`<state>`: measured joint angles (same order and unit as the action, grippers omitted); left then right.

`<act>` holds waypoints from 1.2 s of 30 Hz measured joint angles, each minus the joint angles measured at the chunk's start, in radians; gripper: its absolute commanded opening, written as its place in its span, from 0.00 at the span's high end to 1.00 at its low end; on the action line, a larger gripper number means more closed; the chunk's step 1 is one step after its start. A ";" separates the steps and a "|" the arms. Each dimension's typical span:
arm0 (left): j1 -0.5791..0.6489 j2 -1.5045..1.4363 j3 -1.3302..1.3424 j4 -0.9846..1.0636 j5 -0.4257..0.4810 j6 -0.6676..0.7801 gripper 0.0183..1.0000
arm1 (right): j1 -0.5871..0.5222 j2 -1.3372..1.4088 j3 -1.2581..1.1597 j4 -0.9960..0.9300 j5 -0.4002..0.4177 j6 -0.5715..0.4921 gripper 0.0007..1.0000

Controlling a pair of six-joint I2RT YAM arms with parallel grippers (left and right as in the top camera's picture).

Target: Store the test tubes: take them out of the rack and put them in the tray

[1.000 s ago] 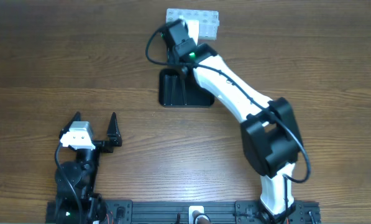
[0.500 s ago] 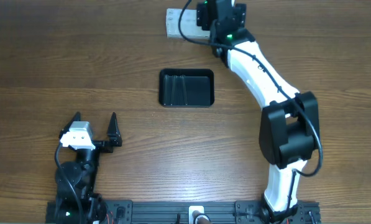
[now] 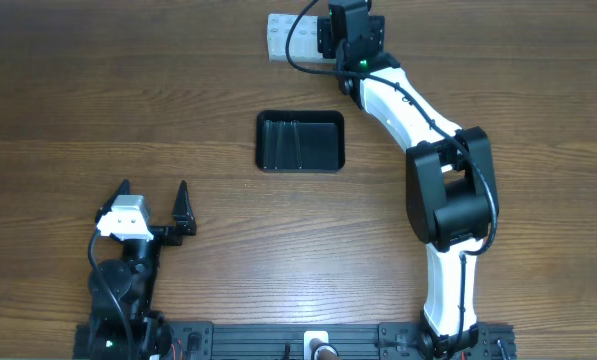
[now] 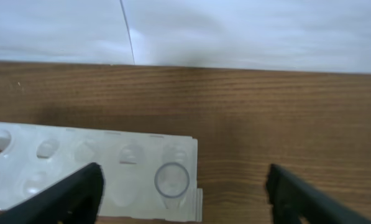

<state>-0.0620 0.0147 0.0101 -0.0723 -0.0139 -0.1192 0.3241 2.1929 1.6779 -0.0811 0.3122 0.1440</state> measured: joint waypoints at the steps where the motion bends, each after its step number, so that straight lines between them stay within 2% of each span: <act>1: 0.000 0.000 0.000 0.000 0.000 0.000 0.00 | 0.000 0.001 0.000 0.000 0.000 0.003 0.32; 21: 0.000 0.000 0.000 0.000 0.000 0.000 0.00 | 0.000 0.018 0.000 0.031 -0.026 0.011 0.41; 28: 0.000 0.000 0.000 0.000 0.000 0.000 0.00 | -0.001 0.046 0.000 0.039 -0.026 0.020 0.54; 33: 0.000 0.000 0.000 0.000 0.000 0.000 0.00 | -0.002 0.051 0.000 0.054 -0.027 0.027 0.73; 36: 0.000 0.000 0.000 0.000 0.000 0.000 0.00 | -0.002 0.051 0.000 0.064 -0.027 0.033 0.78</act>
<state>-0.0620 0.0147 0.0101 -0.0727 -0.0135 -0.1192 0.3218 2.2444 1.6779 -0.0166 0.2852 0.1768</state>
